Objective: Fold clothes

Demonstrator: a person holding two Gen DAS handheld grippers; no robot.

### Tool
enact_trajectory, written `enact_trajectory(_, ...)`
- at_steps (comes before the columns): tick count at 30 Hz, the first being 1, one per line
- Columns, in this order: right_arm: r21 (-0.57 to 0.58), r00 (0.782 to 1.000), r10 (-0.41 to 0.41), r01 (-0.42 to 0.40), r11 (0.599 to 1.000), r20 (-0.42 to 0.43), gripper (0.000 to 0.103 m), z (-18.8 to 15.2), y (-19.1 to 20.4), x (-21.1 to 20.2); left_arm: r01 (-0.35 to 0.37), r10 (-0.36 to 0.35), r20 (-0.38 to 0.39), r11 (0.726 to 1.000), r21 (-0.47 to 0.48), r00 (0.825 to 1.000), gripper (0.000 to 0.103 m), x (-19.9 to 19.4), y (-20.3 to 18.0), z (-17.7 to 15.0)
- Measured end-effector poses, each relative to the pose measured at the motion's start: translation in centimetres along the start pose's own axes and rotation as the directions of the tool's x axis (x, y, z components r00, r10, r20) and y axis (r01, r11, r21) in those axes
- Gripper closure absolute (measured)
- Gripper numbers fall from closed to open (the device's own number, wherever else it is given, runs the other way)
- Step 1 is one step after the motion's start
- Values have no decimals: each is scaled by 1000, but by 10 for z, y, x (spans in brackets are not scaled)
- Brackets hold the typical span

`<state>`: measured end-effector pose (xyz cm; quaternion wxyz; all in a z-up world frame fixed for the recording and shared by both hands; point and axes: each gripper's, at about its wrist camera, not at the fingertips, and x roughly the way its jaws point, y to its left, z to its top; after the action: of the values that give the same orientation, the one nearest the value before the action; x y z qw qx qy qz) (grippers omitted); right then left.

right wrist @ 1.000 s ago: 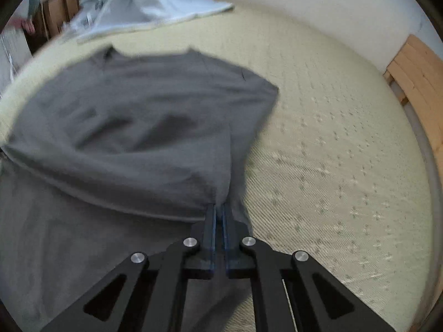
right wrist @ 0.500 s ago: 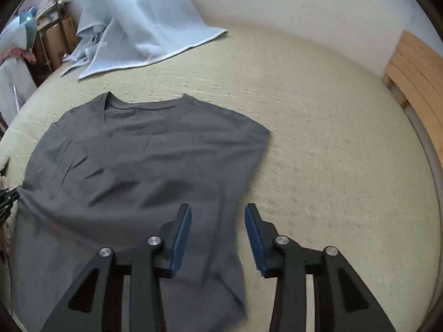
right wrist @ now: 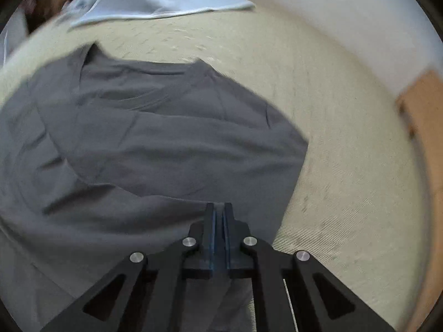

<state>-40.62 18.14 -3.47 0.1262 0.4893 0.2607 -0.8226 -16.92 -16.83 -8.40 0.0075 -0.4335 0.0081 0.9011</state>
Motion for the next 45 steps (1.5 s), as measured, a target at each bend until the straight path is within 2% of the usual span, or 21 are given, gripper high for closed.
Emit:
enact_trajectory(1, 4, 999, -35, 35, 999, 21, 100, 3, -1, -5, -1, 1, 0, 1000, 0, 1000, 100, 0, 0, 0)
enact_trajectory(2, 12, 998, -55, 55, 998, 8, 100, 5, -3, -3, -2, 2, 1, 1000, 0, 1000, 100, 0, -1, 0)
enact_trajectory(5, -7, 993, -90, 89, 996, -82, 97, 11, -3, 14, -1, 1, 2, 1000, -2, 1000, 100, 0, -1, 0)
enact_trajectory(8, 2, 987, -121, 122, 993, -101, 82, 20, -2, 5, 13, -13, 4, 1000, -16, 1000, 100, -1, 2, 0)
enact_trajectory(9, 4, 993, -97, 98, 995, -72, 69, 29, 5, -5, 17, -16, 5, 1000, -19, 1000, 100, -1, 3, 0)
enact_trajectory(10, 4, 997, -67, 67, 998, -38, 60, 38, 14, -16, 20, -20, 7, 1000, -22, 1000, 100, -1, 3, 0)
enact_trajectory(14, -6, 994, 56, -56, 998, 97, 56, 76, 47, -60, 42, -42, 8, 998, -44, 999, 100, -2, 8, -1)
enact_trajectory(15, -29, 984, 132, -129, 991, 123, 55, 88, 67, -68, 47, -47, 8, 998, -49, 999, 100, -2, 9, -1)
enact_trajectory(16, -61, 964, 229, -222, 973, 137, 55, 104, 93, -72, 52, -52, 8, 997, -54, 999, 100, -1, 10, -1)
enact_trajectory(19, -132, 906, 407, -392, 911, 117, 55, 136, 156, -71, 66, -65, 6, 995, -69, 998, 100, -1, 12, -1)
enact_trajectory(21, -155, 878, 471, -455, 877, 86, 55, 154, 195, -62, 73, -73, 5, 994, -77, 997, 100, -1, 14, -1)
enact_trajectory(23, -183, 874, 484, -468, 865, 50, 55, 171, 227, -49, 84, -83, 5, 993, -89, 996, 100, -1, 16, -1)
enact_trajectory(29, -294, 897, 441, -430, 854, -30, 55, 194, 287, -21, 94, -95, 5, 990, -106, 996, 100, -1, 18, -1)
enact_trajectory(32, -329, 919, 394, -372, 868, 2, 61, 197, 295, -23, 99, -99, 5, 988, -122, 995, 100, -1, 21, -1)
enact_trajectory(33, -341, 926, 378, -351, 872, 14, 73, 197, 298, -24, 100, -100, 5, 986, -130, 995, 100, -2, 23, -1)
enact_trajectory(34, -351, 932, 362, -330, 876, 26, 100, 198, 300, -25, 100, -100, 7, 985, -138, 995, 100, -2, 25, -2)
enact_trajectory(39, -401, 956, 280, -222, 889, 89, 102, 202, 312, -31, 52, -52, 6, 984, -167, 999, 103, -5, 31, -4)
enact_trajectory(41, -418, 962, 247, -178, 891, 116, 102, 204, 317, -33, 31, -36, -20, 982, -184, 999, 103, -2, 35, -5)
enact_trajectory(44, -418, 962, 261, -207, 884, 75, 101, 200, 320, -18, 22, -26, -20, 983, -184, 999, 103, -4, 35, -7)
enact_trajectory(45, -430, 964, 250, -189, 883, 89, 99, 197, 322, -18, 21, -25, -20, 983, -182, 999, 103, -4, 35, -7)
